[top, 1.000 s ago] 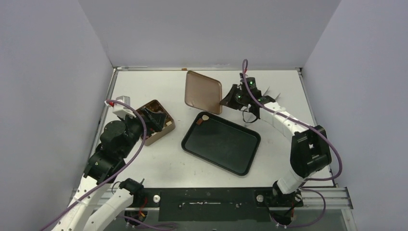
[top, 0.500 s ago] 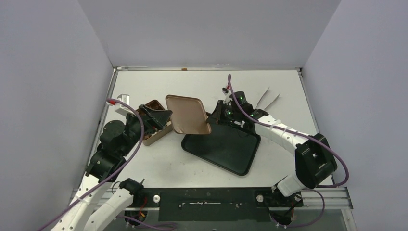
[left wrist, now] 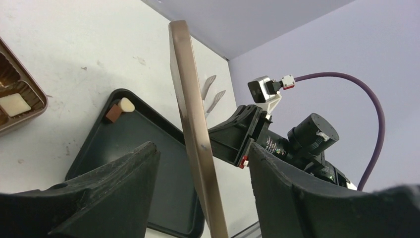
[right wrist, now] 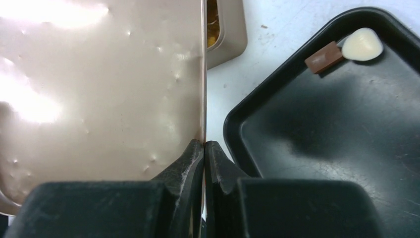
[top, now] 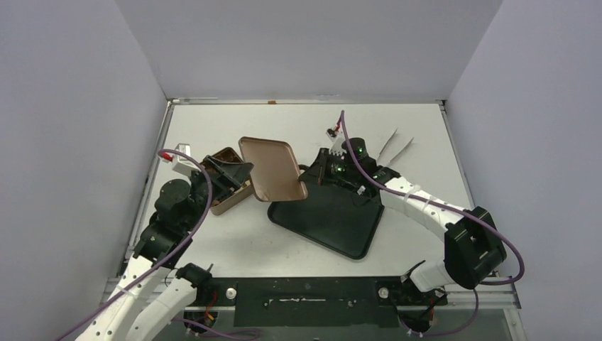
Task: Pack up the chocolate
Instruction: Pick up the box lid from the center of the board.
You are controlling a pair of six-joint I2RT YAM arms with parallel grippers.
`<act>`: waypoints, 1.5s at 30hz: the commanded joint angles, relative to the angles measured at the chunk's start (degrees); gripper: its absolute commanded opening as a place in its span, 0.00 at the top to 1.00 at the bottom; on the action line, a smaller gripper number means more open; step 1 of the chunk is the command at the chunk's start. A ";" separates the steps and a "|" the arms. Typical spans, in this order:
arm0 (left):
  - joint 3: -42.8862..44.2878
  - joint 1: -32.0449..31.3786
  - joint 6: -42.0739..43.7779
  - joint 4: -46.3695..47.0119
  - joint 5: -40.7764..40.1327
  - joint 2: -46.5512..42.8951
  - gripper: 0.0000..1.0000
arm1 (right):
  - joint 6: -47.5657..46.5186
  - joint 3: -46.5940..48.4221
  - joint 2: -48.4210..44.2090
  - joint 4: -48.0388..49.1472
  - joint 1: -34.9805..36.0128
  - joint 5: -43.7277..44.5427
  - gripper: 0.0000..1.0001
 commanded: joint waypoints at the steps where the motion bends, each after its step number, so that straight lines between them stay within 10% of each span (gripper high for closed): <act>1: -1.30 -0.20 -4.26 5.27 2.51 0.38 0.40 | 1.57 -1.62 -3.12 7.94 1.78 -1.59 1.00; 7: -4.59 -0.20 -8.08 11.46 1.98 -1.88 0.73 | 2.30 -2.98 -3.16 9.14 3.32 -2.28 1.00; 26: -5.30 -0.20 -1.94 9.62 -4.90 -3.74 0.96 | -2.10 -1.21 2.98 7.61 3.21 -0.25 0.84; 45: 4.86 -0.20 33.18 11.53 -22.48 3.36 1.00 | -3.60 -1.81 -6.46 1.77 -1.73 -0.50 0.18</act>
